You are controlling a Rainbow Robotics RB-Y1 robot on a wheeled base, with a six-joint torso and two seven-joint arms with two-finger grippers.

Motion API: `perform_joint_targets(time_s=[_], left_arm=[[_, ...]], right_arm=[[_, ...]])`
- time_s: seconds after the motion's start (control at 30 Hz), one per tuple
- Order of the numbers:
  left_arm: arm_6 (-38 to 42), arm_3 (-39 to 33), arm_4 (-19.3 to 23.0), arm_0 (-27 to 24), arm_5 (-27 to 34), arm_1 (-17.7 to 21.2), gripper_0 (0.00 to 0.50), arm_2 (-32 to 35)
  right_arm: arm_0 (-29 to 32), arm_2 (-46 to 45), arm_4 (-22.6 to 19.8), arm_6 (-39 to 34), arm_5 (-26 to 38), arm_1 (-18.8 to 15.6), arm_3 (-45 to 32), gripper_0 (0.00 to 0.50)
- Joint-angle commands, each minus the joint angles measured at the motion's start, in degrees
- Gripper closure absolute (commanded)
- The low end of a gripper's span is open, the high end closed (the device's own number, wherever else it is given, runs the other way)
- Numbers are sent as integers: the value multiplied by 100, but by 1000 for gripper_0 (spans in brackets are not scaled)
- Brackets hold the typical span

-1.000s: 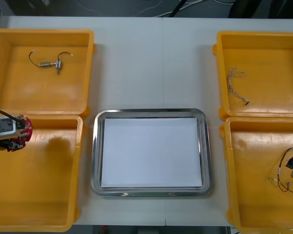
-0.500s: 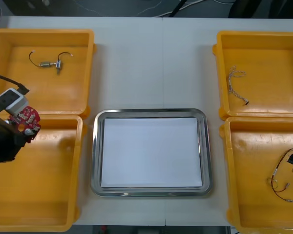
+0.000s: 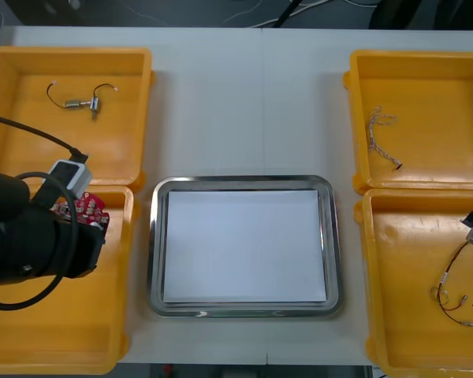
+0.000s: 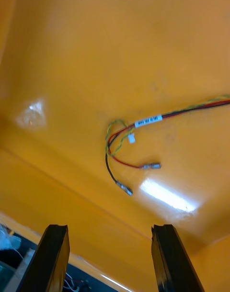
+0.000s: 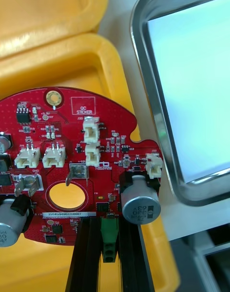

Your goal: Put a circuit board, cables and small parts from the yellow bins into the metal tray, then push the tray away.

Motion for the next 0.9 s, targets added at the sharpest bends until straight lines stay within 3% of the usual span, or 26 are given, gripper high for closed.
perform_joint_targets(time_s=[0.03,0.1,0.27,0.43,0.63,0.9], left_arm=[[1840,-193,-541,-953,500,-293,500,-1046],[2218,-193,-725,-1304,557,-443,500,-1450],[2570,-193,-717,-1744,557,-821,500,-1828],[2578,217,-760,-2130,557,-1014,500,-2399],[2042,613,-1174,-2236,557,-1243,500,-2936],[1840,876,-1218,-2227,557,-1339,500,-3340]], right_arm=[[-376,-132,124,-989,63,284,-142,0],[-464,-105,185,-1481,63,346,-142,0],[-578,88,352,-2553,63,355,-142,0],[-649,404,818,-3643,-38,355,-142,0],[-640,519,1134,-4636,-144,513,-150,0],[-640,563,1310,-5708,-223,838,-124,0]])
